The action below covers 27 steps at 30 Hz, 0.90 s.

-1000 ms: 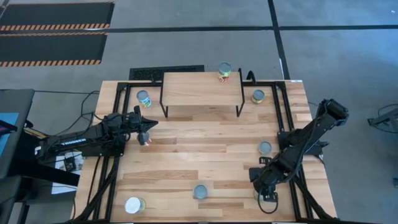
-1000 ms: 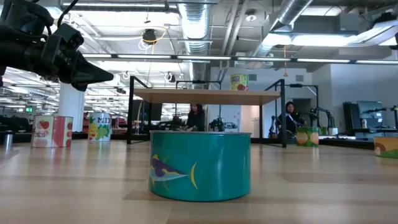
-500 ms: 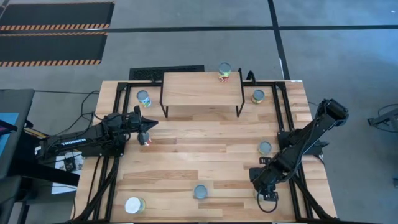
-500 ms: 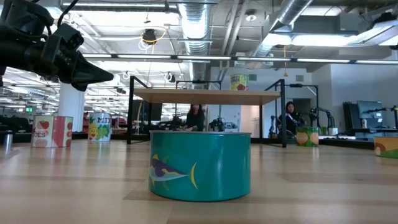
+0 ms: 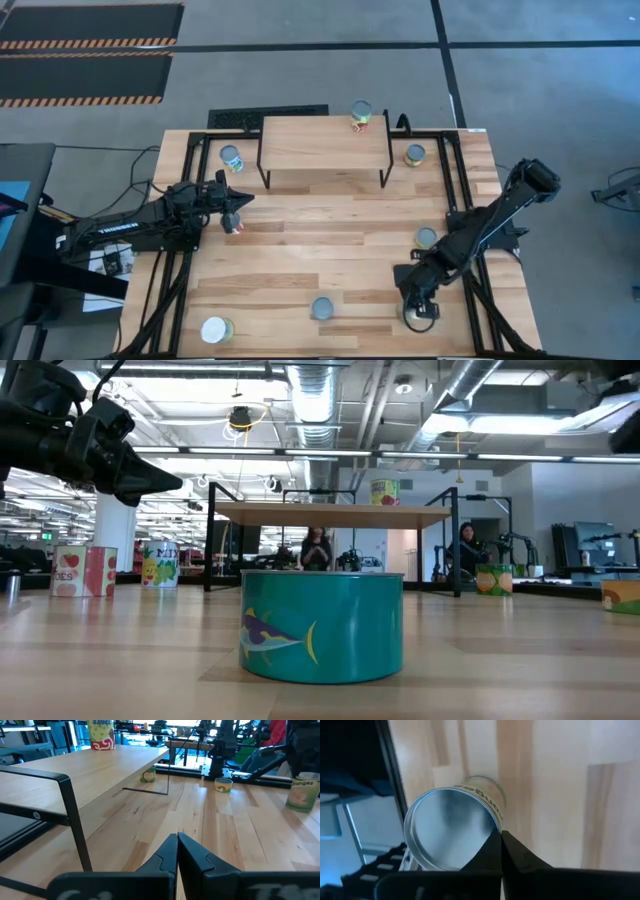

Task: Pick and place cans onto a shelf
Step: Put the canned oranges on the shelf

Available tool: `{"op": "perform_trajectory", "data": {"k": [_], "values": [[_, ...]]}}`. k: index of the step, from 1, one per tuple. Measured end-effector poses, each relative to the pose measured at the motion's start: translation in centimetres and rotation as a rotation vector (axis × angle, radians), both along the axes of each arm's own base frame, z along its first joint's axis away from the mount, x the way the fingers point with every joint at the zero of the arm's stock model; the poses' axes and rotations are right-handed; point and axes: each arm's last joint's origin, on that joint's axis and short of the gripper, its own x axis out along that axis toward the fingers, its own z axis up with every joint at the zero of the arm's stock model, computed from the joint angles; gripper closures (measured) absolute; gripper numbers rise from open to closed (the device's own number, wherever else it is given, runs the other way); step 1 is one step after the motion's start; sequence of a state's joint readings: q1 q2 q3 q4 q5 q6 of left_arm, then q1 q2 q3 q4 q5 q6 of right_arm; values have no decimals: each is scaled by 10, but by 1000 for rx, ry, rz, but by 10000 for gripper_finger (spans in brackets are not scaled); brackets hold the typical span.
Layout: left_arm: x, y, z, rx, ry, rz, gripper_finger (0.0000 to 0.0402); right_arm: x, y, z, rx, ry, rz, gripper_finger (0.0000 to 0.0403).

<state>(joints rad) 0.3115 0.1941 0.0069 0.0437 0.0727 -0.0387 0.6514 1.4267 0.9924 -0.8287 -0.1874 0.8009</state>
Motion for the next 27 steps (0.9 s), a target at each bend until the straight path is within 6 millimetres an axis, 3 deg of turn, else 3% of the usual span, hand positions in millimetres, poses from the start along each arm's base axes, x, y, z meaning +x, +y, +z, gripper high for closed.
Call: {"op": "perform_trajectory", "data": {"k": [9,12,16,21,27], "values": [[0,0,0,16,3,-2,401,30,-36,19,-12,-65,-83,399],[0,0,1,29,-3,-4,401,44,-58,32,-46,-107,-153,400],[0,0,2,32,-12,-4,401,63,-103,41,-106,-163,-330,399],[0,0,2,43,-11,-5,401,82,-152,30,-211,-180,-411,400],[0,0,2,45,-14,-5,402,109,-194,5,-218,-163,-477,400]]}}
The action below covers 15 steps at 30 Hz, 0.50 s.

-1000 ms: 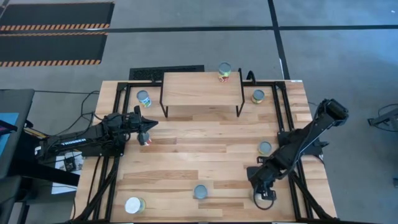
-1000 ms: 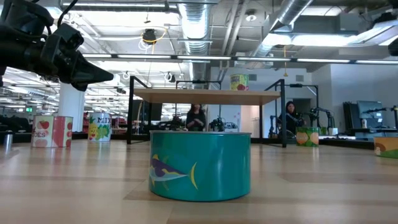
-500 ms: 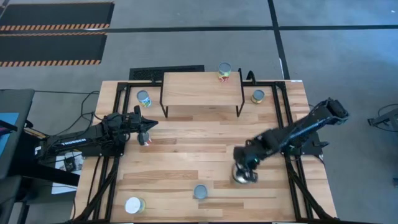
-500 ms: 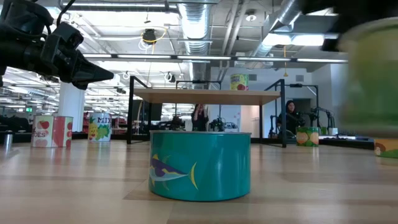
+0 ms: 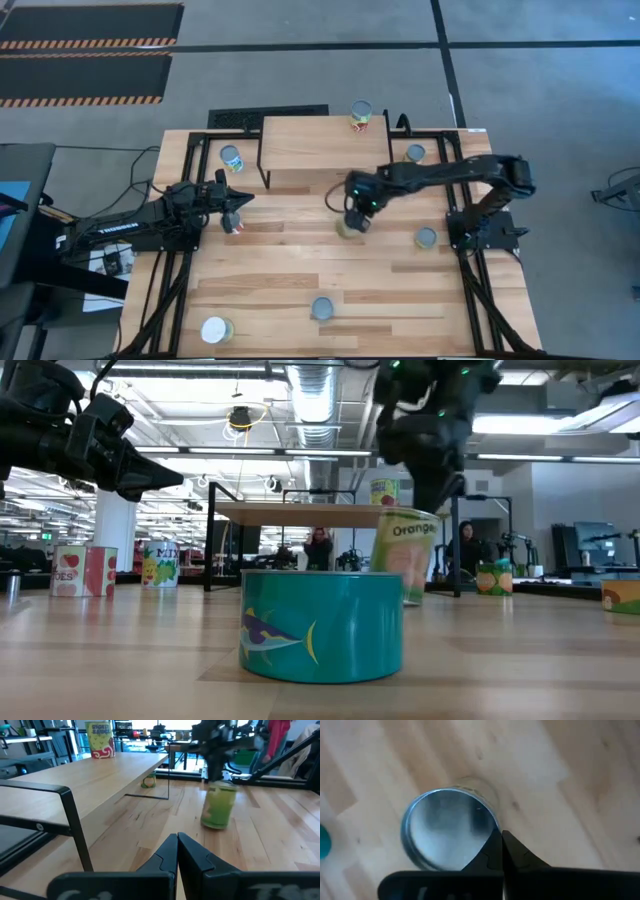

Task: Pick and place cans onto a shelf
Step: Put the canned oranges on the shelf

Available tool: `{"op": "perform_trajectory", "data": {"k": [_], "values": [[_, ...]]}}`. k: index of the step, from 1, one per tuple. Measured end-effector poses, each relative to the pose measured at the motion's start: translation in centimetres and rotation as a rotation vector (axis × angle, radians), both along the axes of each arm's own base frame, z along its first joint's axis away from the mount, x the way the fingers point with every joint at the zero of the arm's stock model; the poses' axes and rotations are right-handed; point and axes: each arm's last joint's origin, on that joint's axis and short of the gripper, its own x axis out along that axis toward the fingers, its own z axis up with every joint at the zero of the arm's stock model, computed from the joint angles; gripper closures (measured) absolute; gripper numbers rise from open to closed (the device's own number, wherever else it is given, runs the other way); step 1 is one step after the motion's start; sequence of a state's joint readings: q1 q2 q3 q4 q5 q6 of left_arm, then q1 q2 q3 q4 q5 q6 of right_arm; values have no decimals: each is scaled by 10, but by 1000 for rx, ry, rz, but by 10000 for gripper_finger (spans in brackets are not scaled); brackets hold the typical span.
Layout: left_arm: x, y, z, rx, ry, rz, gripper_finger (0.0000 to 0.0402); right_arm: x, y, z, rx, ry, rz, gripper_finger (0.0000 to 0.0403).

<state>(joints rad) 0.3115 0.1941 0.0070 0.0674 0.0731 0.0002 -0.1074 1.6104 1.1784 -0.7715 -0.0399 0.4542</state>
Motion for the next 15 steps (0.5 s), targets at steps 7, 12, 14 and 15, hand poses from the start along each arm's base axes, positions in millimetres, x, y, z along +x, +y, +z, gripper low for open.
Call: {"op": "perform_trajectory", "data": {"k": [7,12,14,15], "values": [[0,0,0,-1,0,-2,401,25,-20,-2,-17,20,52,389],[0,0,0,-2,1,-3,401,37,-23,2,-41,7,99,358],[0,0,0,-3,2,-3,401,42,-22,4,-49,-1,110,341],[0,0,0,-3,2,-3,401,43,-23,6,-52,-8,111,333]]}}
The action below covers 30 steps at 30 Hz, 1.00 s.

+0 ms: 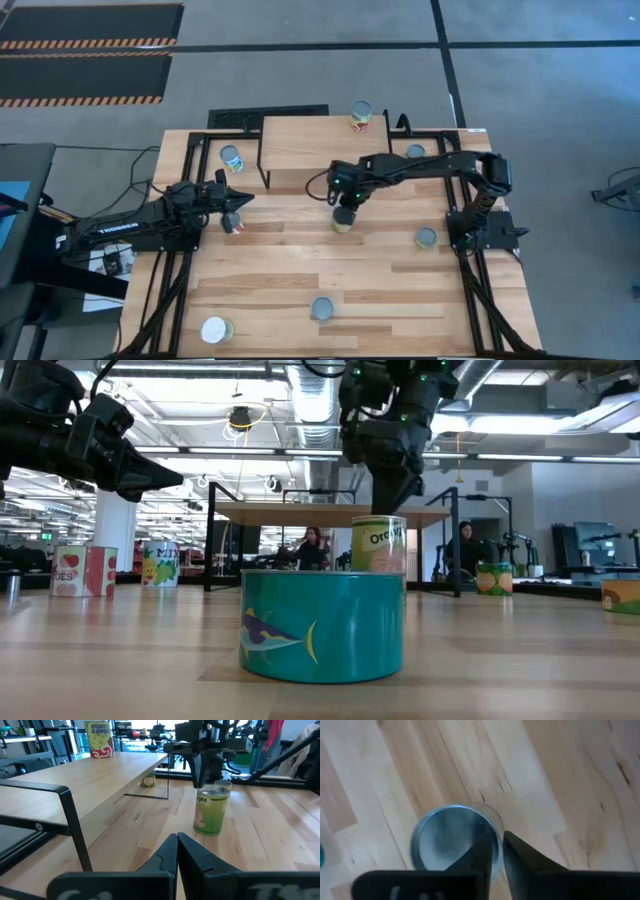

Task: Pick and place cans onto a shelf
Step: Put the canned oranges on the shelf

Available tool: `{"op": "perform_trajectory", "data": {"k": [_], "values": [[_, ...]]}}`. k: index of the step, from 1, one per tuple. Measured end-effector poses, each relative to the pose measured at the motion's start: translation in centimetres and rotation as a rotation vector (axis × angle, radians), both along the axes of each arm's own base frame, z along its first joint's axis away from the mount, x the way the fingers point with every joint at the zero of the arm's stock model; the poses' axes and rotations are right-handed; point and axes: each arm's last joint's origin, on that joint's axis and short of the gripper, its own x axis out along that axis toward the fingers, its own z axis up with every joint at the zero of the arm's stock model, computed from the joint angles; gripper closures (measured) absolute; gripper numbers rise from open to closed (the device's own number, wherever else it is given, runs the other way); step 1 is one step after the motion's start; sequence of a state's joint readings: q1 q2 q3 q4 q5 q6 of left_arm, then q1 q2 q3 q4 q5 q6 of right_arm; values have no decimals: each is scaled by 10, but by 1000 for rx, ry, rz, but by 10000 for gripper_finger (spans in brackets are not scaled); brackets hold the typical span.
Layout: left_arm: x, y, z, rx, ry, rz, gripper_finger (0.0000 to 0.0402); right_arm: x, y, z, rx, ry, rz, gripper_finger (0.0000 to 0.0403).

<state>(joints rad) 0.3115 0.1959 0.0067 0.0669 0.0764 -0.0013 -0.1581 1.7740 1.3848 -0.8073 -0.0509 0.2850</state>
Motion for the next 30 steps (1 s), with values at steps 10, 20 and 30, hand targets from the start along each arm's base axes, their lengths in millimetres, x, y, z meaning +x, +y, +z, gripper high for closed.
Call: {"op": "perform_trajectory", "data": {"k": [10,20,30], "values": [[0,0,-1,-7,9,-11,401,-20,31,50,-151,-59,300,298],[0,-1,-1,-25,2,-27,401,-13,80,7,-205,-11,590,395],[0,-1,-1,-26,2,-30,401,-8,83,3,-331,-4,559,264]]}}
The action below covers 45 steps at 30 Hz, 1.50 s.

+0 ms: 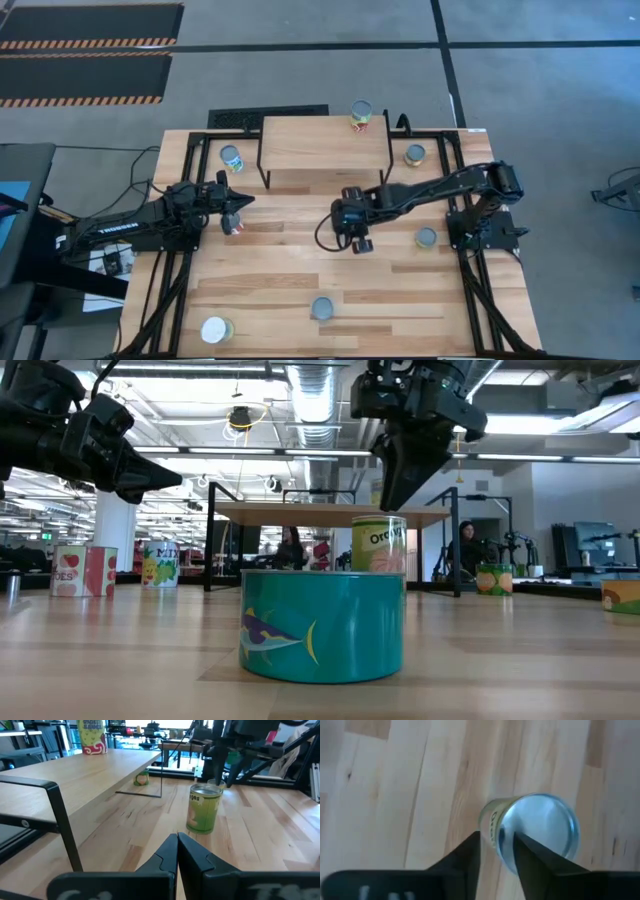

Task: Pick and place cans onto a shelf
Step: Put the canned oranges on the shelf

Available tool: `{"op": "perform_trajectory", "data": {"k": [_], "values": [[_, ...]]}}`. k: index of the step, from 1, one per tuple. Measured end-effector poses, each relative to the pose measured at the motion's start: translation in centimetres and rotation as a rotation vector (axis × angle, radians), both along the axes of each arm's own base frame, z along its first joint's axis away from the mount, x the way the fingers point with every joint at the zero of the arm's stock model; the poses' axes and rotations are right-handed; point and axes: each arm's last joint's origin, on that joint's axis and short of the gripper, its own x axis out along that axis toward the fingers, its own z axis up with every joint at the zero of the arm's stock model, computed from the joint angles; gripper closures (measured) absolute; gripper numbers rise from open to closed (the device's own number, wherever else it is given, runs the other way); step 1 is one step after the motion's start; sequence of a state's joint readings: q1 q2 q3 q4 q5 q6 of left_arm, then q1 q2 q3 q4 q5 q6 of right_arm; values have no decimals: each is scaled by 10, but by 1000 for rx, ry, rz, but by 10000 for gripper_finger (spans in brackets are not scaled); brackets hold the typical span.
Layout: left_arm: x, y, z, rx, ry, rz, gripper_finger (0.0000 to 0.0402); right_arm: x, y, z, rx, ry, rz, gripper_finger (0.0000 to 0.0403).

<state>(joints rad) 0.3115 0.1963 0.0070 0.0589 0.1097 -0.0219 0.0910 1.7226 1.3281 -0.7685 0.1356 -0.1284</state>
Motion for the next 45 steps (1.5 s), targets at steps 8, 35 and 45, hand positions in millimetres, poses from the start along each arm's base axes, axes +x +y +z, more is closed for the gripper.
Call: {"op": "perform_trajectory", "data": {"k": [8,35,45], "values": [[0,0,0,1,1,0,401,-2,-3,-10,-12,5,16,259],[0,0,0,3,2,0,401,0,-7,-10,3,-13,-13,374],[0,0,0,1,1,0,401,0,-10,-10,3,-18,-33,276]]}}
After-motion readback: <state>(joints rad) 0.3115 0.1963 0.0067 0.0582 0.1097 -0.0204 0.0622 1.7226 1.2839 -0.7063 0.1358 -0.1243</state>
